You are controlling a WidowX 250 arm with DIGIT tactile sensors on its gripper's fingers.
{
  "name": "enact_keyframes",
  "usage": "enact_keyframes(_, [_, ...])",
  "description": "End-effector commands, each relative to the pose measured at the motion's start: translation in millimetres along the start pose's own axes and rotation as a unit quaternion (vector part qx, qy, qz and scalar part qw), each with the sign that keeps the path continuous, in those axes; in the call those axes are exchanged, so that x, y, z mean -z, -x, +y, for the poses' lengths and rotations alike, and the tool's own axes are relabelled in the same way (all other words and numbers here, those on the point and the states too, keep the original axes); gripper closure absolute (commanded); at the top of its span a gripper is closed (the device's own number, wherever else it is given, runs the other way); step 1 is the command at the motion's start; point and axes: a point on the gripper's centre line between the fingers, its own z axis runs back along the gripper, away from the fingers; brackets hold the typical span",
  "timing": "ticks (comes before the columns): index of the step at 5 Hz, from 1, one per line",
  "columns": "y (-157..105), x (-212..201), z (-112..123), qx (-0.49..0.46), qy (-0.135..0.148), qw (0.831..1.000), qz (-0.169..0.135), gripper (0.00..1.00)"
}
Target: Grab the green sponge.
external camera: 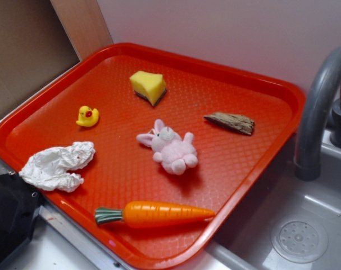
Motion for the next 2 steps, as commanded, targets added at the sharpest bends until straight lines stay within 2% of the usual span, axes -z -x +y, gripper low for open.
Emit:
enact_keyframes(1, [0.0, 0.0, 0.0, 0.0, 0.0, 1.0, 0.0, 0.0])
enact_keyframes(2, [-27.5, 9.3, 12.9, 0.089, -0.014, 0.996, -0.016, 0.0])
